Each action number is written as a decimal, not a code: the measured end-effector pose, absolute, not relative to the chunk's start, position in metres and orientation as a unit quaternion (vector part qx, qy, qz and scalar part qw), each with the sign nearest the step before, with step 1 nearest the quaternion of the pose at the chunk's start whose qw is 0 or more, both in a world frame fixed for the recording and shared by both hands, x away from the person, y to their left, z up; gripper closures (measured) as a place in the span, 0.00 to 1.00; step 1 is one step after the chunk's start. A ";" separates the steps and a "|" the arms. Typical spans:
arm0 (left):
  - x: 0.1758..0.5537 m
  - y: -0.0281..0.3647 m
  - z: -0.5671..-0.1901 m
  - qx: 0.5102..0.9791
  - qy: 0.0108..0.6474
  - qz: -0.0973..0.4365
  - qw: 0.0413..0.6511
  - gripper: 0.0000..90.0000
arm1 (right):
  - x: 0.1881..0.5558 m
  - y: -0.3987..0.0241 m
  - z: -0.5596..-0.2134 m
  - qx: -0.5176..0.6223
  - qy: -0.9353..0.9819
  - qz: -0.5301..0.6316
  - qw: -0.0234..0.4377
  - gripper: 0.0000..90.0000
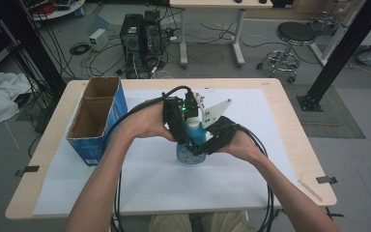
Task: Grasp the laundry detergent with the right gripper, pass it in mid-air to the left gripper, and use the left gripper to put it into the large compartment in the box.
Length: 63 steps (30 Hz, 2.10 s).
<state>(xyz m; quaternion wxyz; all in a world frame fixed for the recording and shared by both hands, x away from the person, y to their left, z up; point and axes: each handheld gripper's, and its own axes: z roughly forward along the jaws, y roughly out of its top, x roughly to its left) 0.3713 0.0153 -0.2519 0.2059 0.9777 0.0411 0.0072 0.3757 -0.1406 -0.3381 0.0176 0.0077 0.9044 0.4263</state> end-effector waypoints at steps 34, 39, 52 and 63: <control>0.373 0.017 -0.251 0.979 0.050 -0.003 0.199 0.42 | 0.374 -0.138 -0.344 0.009 0.899 0.438 0.007 0.51; 0.373 0.016 -0.252 0.979 0.051 -0.004 0.198 0.42 | 0.374 -0.139 -0.344 0.007 0.898 0.439 0.003 0.50; 0.373 0.017 -0.254 0.981 0.051 -0.009 0.187 0.42 | 0.374 -0.139 -0.344 0.012 0.897 0.443 0.002 0.37; 0.373 0.020 -0.257 0.982 0.056 -0.008 0.180 0.42 | 0.374 -0.143 -0.344 0.019 0.897 0.441 0.007 0.27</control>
